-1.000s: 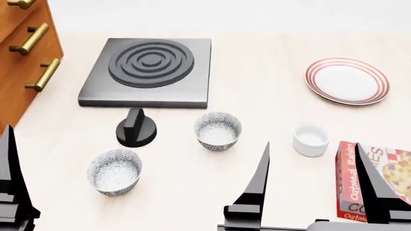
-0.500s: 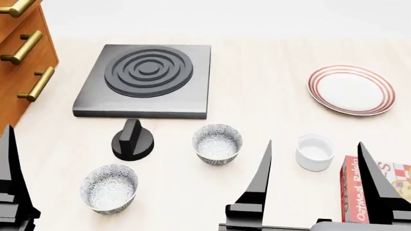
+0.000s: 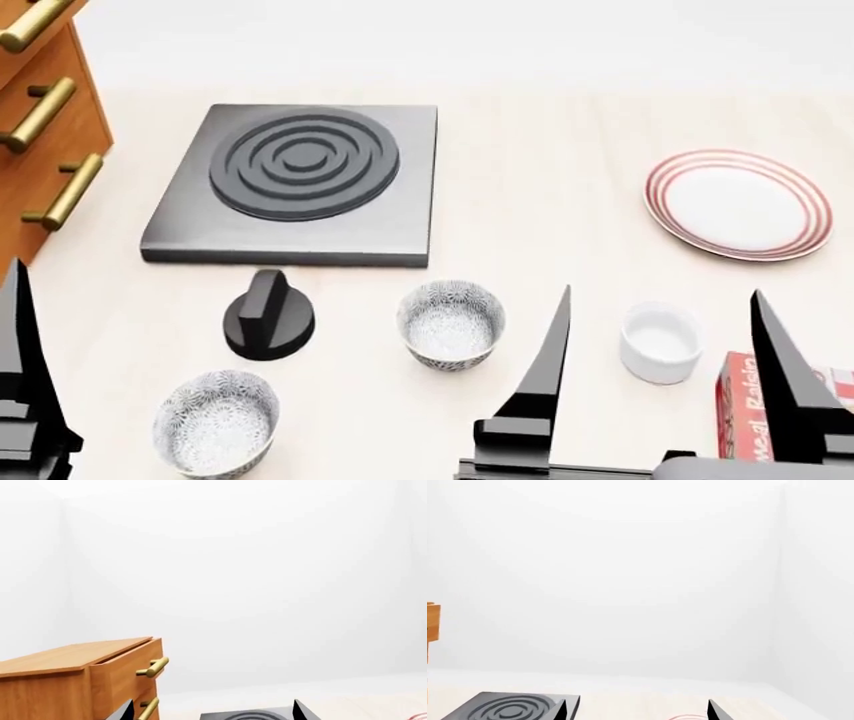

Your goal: Pick the akita bowl next to the ramekin and place it on the plate.

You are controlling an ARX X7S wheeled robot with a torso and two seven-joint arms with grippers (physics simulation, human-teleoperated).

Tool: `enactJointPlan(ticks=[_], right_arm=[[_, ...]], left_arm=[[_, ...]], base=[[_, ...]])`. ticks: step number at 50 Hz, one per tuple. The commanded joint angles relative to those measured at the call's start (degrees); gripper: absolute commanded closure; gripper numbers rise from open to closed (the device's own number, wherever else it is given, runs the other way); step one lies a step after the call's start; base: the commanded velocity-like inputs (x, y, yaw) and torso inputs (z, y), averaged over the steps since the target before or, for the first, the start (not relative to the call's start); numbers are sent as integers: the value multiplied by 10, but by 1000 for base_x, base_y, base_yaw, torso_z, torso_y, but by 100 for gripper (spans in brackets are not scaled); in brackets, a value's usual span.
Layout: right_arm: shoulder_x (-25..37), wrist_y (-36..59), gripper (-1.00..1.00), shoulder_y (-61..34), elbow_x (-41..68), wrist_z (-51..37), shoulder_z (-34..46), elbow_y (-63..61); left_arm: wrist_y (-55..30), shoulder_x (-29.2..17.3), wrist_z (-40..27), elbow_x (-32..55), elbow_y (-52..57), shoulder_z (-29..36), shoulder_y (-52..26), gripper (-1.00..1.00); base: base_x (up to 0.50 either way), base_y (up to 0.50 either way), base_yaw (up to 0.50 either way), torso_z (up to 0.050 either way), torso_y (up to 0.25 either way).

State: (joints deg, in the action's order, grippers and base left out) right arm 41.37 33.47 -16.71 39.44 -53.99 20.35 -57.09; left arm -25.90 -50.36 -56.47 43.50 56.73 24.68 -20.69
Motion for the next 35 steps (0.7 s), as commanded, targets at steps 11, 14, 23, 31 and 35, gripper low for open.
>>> enactJointPlan(ticks=[11, 14, 23, 31, 35], right_arm=[[7, -4, -100, -4, 4, -9, 7, -2], [7, -12, -100, 0, -1, -5, 9, 5], [12, -11, -100, -4, 6, -11, 7, 2], [13, -6, -100, -13, 14, -15, 7, 1], [17, -6, -100, -12, 17, -20, 6, -5]], left_arm=[[6, -5, -2, 0, -4, 3, -1, -100], [7, -9, -5, 1, -2, 1, 0, -100], [9, -11, -6, -1, -2, 3, 2, -100], [9, -11, -7, 3, -3, 3, -4, -100], [13, -13, -7, 1, -3, 3, 0, -100]], base=[[107, 0, 0, 0, 0], [105, 0, 0, 0, 0], [109, 0, 0, 0, 0], [105, 0, 0, 0, 2], [105, 0, 0, 0, 0]])
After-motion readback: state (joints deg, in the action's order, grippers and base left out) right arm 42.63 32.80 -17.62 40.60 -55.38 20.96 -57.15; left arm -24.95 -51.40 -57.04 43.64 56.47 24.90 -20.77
